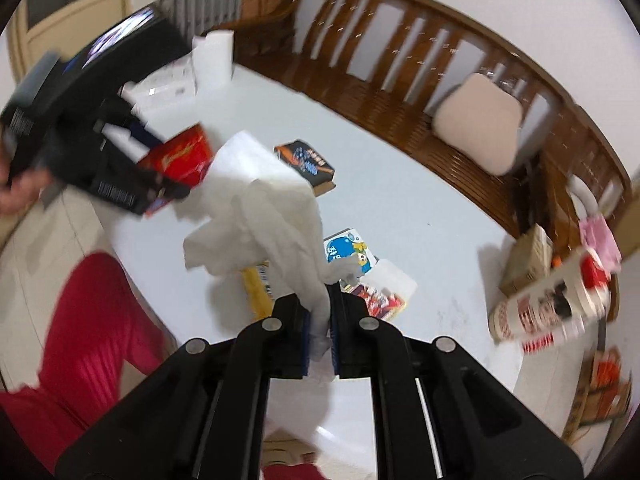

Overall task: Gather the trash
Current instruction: 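Carry the tissue and cigarette pack down toward the plastic bag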

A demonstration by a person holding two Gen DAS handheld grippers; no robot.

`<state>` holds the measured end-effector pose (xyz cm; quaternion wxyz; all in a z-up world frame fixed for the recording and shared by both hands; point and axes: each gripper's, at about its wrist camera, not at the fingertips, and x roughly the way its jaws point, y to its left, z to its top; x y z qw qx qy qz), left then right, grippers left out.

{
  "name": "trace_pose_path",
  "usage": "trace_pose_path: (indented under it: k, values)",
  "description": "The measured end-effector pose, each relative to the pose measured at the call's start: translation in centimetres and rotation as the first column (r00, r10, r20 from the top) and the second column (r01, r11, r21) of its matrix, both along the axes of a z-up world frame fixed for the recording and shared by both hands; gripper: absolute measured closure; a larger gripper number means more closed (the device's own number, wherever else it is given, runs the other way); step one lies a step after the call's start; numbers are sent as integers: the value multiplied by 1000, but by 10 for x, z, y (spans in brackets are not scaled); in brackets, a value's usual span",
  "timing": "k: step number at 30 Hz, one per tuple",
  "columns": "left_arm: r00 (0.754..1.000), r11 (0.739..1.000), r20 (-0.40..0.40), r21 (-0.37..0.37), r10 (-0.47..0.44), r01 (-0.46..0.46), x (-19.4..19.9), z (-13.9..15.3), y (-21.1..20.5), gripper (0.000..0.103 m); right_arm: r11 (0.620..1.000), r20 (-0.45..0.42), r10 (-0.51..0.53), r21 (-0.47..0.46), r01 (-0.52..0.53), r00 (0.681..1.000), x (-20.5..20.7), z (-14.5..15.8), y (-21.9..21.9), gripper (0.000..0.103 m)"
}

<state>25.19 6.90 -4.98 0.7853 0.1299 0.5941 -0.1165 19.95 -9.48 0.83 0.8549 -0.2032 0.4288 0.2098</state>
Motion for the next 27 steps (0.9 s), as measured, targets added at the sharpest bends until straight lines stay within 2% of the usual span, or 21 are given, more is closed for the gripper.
trace_pose_path:
  k: [5,13,21,27]
  values:
    - [997,1000,72,-29,-9,11,-52,18,-15,48,999,48,-48,-7,49,998,-43,15,2,95]
    - [993,996,115,-78,-28,37,-121,20,-30,48,993,70,-115,10,115,991,-96,14,-4,95]
    - [990,992,135,-111,-41,56,-167,18,-40,48,991,107,-132,-6,134,985,-147,9,-6,95]
    - [988,992,147,-107,-51,67,-188,10,-42,48,988,80,-156,4,156,984,-168,-6,-10,95]
